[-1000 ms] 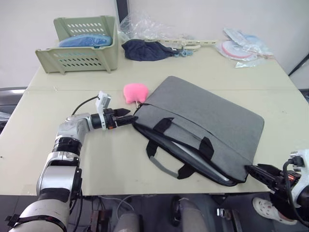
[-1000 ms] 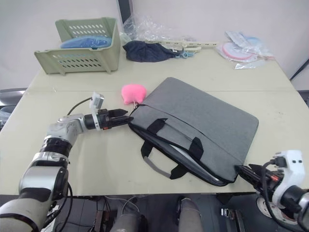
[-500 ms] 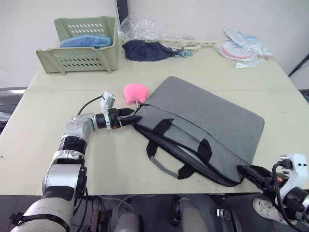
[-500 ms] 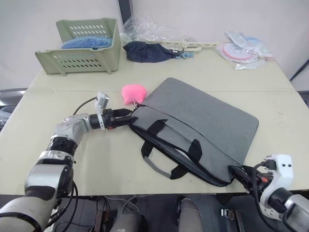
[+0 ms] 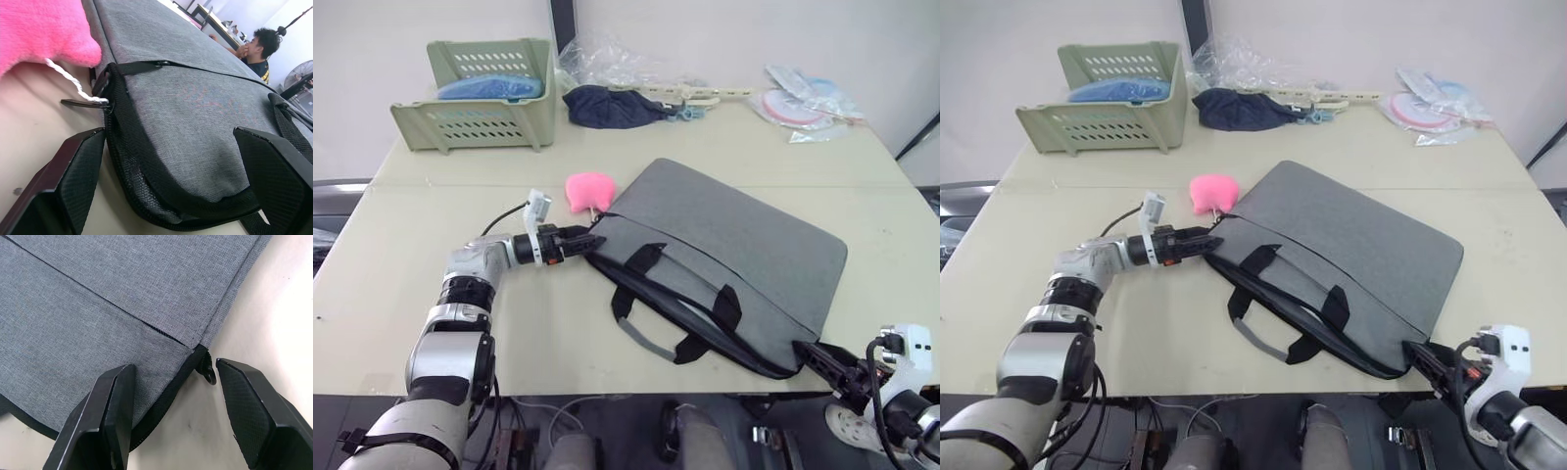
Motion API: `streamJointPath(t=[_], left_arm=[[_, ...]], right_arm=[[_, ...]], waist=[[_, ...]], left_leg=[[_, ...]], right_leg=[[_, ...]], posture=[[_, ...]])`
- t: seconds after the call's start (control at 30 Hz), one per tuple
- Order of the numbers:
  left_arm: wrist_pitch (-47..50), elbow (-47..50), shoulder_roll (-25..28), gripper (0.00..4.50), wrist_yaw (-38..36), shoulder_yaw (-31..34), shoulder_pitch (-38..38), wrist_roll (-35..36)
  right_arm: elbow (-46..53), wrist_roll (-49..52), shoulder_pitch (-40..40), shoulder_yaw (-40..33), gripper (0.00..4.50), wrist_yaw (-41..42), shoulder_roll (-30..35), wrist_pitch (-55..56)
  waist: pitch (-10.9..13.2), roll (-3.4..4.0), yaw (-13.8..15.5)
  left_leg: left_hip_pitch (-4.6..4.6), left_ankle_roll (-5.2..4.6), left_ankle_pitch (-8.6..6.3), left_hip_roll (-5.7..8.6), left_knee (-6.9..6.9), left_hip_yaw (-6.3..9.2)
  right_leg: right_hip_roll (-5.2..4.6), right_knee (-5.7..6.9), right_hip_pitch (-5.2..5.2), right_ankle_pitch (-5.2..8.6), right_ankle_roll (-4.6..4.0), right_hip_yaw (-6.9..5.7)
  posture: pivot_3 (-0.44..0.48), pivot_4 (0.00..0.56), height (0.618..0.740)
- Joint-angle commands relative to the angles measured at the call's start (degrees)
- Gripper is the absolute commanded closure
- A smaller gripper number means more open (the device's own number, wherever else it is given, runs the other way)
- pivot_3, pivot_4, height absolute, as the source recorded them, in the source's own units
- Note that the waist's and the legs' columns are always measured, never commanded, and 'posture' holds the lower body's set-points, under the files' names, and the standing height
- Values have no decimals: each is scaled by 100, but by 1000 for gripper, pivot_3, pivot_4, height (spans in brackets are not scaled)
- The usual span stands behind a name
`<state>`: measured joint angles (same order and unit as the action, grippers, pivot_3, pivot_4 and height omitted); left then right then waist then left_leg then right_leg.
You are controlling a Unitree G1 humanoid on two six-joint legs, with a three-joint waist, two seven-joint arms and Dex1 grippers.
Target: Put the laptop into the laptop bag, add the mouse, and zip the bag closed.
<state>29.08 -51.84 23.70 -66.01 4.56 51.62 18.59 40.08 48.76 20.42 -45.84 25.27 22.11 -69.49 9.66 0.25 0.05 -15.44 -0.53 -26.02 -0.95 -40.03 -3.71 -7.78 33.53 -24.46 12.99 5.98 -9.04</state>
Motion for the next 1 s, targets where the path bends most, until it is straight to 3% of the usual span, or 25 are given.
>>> streamJointPath(t=[0.03,0.13,0.23,0.43,0.47,0.53,0.83,0.93,1.0], left_arm=[[291,274,-70,0,-210,-75,-89,61],[425,379,-89,0,-204,-71,-149,66],[485,513,-115,835,-199,-119,-240,45],[580,702,-108,3296,-157,-119,-345,40],[579,714,-102,3866,-152,-129,-356,25],[582,726,-103,4322,-120,-130,-362,4],[564,780,-160,4427,-85,-166,-371,-29],[565,816,-177,4500,-66,-163,-389,-34],[573,843,-180,4500,-55,-158,-405,-36]], right_arm=[[-200,65,132,127,1574,-191,-36,97],[-275,182,133,170,1574,-288,-57,151],[-469,227,71,230,1504,-388,-141,199],[-619,306,153,319,1504,-467,-86,349],[-637,313,161,335,1504,-477,-74,369],[-667,333,173,363,1504,-500,-55,413],[-846,390,182,590,1504,-628,-59,560],[-903,472,170,665,2276,-665,-89,576],[-934,507,164,728,3136,-699,-104,604]], waist=[[-2,-3,-5],[-3,-4,-7],[-5,-7,-8],[-21,-34,17],[-24,-37,17],[-30,-40,11],[-54,-76,8],[-65,-90,4],[-78,-106,5]], left_leg=[[0,0,0,0,0,0],[2,0,0,-1,0,-1],[1,0,0,-1,0,-1],[1,0,0,-2,0,0],[1,0,0,-2,0,0],[1,0,0,-2,0,0],[2,1,-1,-2,0,0],[3,1,-1,-3,0,1],[4,1,-1,-4,0,1]], right_leg=[[0,0,0,0,0,0],[0,0,0,0,0,0],[0,0,0,0,0,1],[0,-3,2,0,-1,0],[0,-4,2,0,-1,1],[0,-4,3,0,-1,1],[0,-4,3,1,-1,0],[0,-4,3,0,-1,1],[0,-5,5,1,-1,0]], posture=[[0,150,740],[0,150,740],[0,150,740],[0,150,740],[0,150,740],[0,150,740],[0,150,740],[0,150,740],[0,150,740]])
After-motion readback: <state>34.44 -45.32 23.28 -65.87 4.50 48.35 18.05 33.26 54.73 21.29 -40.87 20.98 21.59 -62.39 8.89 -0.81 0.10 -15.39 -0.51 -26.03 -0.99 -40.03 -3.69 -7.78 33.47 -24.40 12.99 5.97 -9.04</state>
